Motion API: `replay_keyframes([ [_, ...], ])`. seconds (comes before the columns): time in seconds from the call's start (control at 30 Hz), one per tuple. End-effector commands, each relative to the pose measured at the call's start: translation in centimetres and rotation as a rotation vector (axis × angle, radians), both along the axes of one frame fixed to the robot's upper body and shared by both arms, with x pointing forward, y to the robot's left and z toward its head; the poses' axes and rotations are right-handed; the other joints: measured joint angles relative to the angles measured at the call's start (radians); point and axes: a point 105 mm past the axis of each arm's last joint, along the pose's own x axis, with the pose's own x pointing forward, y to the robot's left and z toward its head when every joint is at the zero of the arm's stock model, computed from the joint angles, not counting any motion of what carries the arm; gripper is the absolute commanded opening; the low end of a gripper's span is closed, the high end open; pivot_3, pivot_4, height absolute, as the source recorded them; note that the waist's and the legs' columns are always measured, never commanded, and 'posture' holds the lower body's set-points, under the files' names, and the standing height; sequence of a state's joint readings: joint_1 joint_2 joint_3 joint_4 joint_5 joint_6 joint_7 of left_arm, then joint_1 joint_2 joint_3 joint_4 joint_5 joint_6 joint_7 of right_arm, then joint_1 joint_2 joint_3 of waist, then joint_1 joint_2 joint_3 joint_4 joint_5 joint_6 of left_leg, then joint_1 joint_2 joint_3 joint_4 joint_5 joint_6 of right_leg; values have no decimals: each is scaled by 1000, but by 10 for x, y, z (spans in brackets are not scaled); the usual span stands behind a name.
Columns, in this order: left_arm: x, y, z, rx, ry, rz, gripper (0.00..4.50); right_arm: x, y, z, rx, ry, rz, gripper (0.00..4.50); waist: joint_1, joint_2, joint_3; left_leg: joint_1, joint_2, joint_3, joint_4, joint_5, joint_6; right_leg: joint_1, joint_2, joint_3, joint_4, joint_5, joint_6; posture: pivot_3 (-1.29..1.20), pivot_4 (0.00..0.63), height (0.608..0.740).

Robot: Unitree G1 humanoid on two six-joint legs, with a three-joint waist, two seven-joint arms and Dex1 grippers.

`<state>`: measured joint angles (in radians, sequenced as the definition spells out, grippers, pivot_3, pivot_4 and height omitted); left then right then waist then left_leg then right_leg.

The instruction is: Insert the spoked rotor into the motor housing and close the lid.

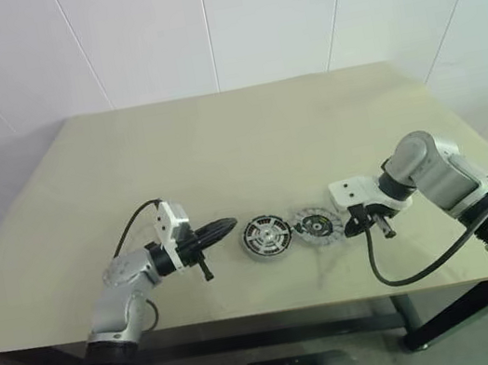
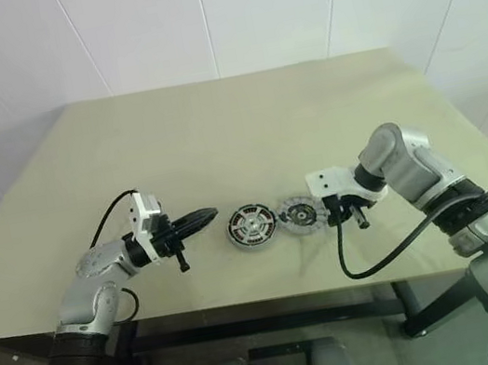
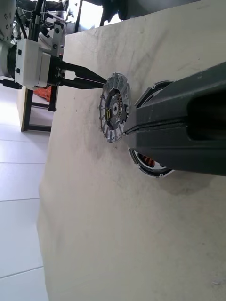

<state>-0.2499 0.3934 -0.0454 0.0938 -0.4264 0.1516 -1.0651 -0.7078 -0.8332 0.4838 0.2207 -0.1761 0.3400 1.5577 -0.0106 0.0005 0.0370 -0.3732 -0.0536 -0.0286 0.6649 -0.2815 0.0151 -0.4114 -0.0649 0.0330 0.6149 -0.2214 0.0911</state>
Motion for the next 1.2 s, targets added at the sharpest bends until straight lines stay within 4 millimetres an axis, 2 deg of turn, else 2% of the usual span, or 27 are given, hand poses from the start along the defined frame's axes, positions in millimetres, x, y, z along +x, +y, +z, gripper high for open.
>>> replay_keyframes([
  [0.03,2,-3,17,-18,-57,-15,0,7,13,15,82,-70,-4,45,-1,0,0,0,0,0,0,0,0,0,0,0,0,0,0,0,0,740],
  [0.3,1,-7,15,-17,-46,-28,0,8,3,11,25,-100,-5,45,0,0,0,0,1,0,0,0,0,0,1,0,0,0,0,0,0,740],
  [0.43,1,-9,15,-19,-46,-30,0,13,10,13,89,-112,-41,45,-1,0,0,0,1,0,0,0,0,0,1,0,0,0,0,0,0,740],
  [0.57,1,-10,12,-16,-40,-35,0,19,7,15,77,-148,-46,45,0,0,0,0,1,0,0,0,0,0,1,0,0,0,0,0,0,740],
  [0.73,1,-13,9,-15,-33,-41,0,26,12,34,155,-174,-76,45,-1,0,0,0,1,0,0,0,0,0,1,0,0,0,0,0,0,740],
  [0.87,2,-14,9,-15,-31,-44,0,34,4,44,156,-216,-105,45,1,0,0,0,1,0,0,0,0,0,1,0,0,0,0,0,0,740],
  [1.07,3,-15,10,-15,-32,-46,0,43,5,62,232,-247,-149,45,2,0,0,0,0,0,0,0,0,0,0,0,-1,0,0,0,0,740],
  [1.2,4,-15,11,-16,-34,-40,0,46,12,68,315,-258,-188,45,2,0,0,0,0,0,0,0,0,0,0,0,-1,0,0,0,0,740],
])
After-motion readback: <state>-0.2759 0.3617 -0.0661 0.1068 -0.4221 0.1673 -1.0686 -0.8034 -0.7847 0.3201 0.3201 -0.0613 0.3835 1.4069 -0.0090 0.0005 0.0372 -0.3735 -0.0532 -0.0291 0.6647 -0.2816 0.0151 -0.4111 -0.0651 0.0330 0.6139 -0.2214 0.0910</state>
